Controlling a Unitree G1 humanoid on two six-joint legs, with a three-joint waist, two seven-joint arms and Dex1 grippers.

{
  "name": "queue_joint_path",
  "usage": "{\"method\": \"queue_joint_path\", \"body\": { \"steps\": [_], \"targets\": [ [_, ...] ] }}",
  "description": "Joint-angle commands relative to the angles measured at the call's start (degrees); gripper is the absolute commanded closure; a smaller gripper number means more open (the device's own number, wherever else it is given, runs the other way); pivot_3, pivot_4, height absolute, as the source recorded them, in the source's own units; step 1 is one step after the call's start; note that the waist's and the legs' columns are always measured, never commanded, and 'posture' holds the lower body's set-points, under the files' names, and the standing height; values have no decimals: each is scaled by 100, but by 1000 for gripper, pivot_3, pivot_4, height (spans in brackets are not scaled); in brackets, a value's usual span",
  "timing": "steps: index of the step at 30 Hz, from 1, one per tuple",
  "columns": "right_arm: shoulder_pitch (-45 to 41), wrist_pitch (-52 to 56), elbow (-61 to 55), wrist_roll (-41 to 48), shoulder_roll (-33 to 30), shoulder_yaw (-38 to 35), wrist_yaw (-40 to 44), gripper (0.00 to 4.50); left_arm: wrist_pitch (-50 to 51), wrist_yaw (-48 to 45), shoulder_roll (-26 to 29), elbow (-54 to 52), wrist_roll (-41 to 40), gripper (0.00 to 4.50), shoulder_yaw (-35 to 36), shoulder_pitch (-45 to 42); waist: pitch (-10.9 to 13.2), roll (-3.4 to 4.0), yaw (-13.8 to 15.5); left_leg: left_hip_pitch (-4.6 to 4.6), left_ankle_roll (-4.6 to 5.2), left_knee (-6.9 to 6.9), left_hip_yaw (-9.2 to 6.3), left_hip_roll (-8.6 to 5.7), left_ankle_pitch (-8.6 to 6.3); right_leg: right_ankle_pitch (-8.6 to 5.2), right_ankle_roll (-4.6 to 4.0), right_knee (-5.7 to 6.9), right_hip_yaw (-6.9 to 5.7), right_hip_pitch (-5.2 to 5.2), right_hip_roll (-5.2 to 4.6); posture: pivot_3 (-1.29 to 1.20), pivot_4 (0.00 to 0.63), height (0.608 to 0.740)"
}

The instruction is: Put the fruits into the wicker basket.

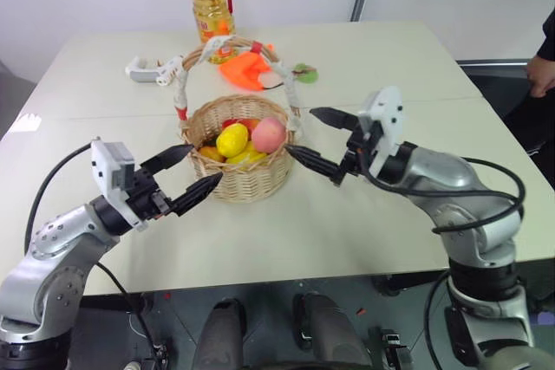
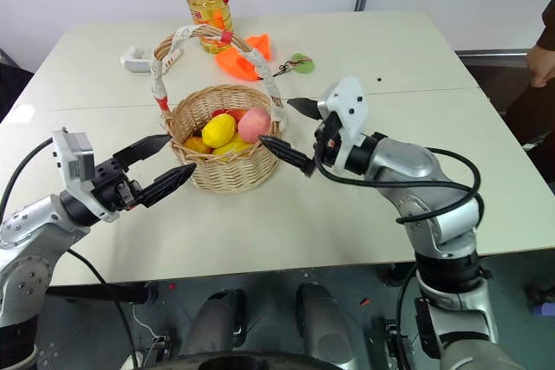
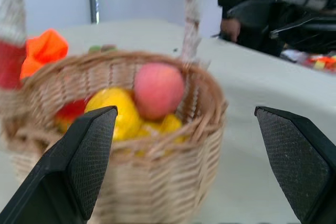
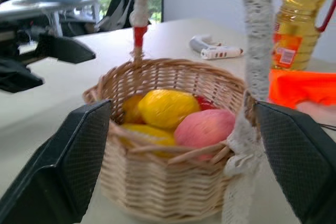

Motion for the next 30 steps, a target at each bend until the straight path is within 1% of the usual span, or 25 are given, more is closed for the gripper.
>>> {"method": "queue_joint_path", "body": {
  "steps": [1, 5, 7, 8, 11, 12, 13, 14, 15, 17, 19, 21, 23, 26, 28, 30],
  "targets": [
    [-339, -431, 654, -340, 455, 121, -400, 38, -47, -26, -21, -15, -45, 0, -82, -129, 0, 0, -37, 0, 0, 0, 0, 0, 0, 2, -4, 0, 0, 0, 0, 0, 150, 740],
    [-626, -817, 1482, -542, 920, 200, -482, 38, -49, -28, -55, -19, -51, 0, -183, -211, 0, 0, -52, -14, 0, 0, 2, -4, 0, 0, 7, -5, 1, -4, -5, 0, 150, 740],
    [-678, -861, 1686, -508, 1027, 114, -492, 569, -52, -24, -75, -59, -53, 0, -240, -202, 0, 0, -52, -16, 1, -1, 2, -5, 0, 6, 26, -6, 1, -5, -7, 0, 150, 740],
    [-681, -873, 1706, -473, 1060, 67, -496, 888, -50, -17, -87, -90, -58, 0, -262, -185, 0, 0, -38, -17, 1, -2, 2, -5, 0, 6, 27, -6, 1, -6, -7, 0, 150, 740],
    [-660, -866, 1642, -359, 1094, -43, -490, 2402, -43, 19, -122, -188, -80, 0, -290, -108, 0, 1, -33, -17, 1, -3, 1, -6, 0, 5, 27, -6, 0, -6, -8, 0, 150, 740],
    [-649, -853, 1606, -336, 1092, -65, -480, 2980, -44, 27, -135, -206, -79, 0, -295, -90, 0, 0, -38, -17, 1, -3, 2, -6, 0, 3, 24, -6, 1, -6, -9, 0, 150, 740],
    [-630, -838, 1557, -316, 1082, -83, -475, 3460, -44, 35, -148, -225, -77, 0, -299, -71, 0, 1, -41, -16, 1, -3, 2, -6, 0, 0, 17, -6, 1, -5, -9, 0, 150, 740],
    [-590, -840, 1462, -296, 1057, -106, -463, 4061, -44, 45, -162, -237, -72, 0, -306, -62, 0, 1, -45, -16, 1, -3, 2, -6, 0, -2, 13, -6, 1, -5, -9, 0, 150, 740],
    [-545, -856, 1362, -294, 1022, -125, -452, 4476, -45, 56, -173, -243, -71, 0, -316, -61, 0, 1, -47, -15, 1, -2, 1, -6, 0, -3, 11, -5, 1, -5, -8, 0, 150, 740],
    [-374, -928, 1029, -337, 807, -222, -404, 4476, -42, 77, -190, -244, -89, 0, -335, -104, 1, 1, -39, -15, 1, -3, 1, -5, 0, -3, 10, -5, 1, -5, -8, 0, 150, 740],
    [-247, -908, 793, -266, 517, -512, -367, 4476, -41, 75, -187, -205, -97, 0, -348, -166, 2, 2, -16, -16, 1, -3, 1, -6, 0, -4, 12, -6, 1, -6, -8, 0, 150, 740],
    [-224, -876, 791, -230, 239, -878, -465, 4476, -47, 42, -179, -154, -88, 0, -369, -211, 2, 2, -9, -19, 1, -2, 2, -8, 0, -4, 12, -9, 1, -6, -11, 0, 150, 740],
    [-245, -883, 972, -288, -101, -1299, -609, 4476, -49, -11, -173, -96, -69, 0, -423, -269, 2, 2, -1, -19, 1, 0, 4, -11, 0, -4, 12, -10, 2, -5, -13, 0, 150, 740],
    [-261, -966, 1271, -403, -400, -1643, -784, 4476, -54, -64, -184, -21, -43, 0, -488, -356, 2, 1, -5, -17, 1, 2, 4, -12, 0, -5, 10, -11, 3, -3, -13, 0, 150, 740],
    [-292, -1135, 1637, -661, -591, -1807, -1000, 4476, -64, -99, -203, 48, -22, 0, -554, -451, 2, 1, -27, -16, 1, 1, 4, -12, 0, -5, 10, -10, 3, -4, -11, 0, 150, 740],
    [-482, -1352, 2304, -941, -690, -2065, -1482, 4476, -79, -134, -227, 141, 10, 0, -652, -583, 2, 2, -54, -15, 1, 0, 4, -12, 0, -5, 9, -10, 3, -4, -10, 0, 150, 740]
  ]
}}
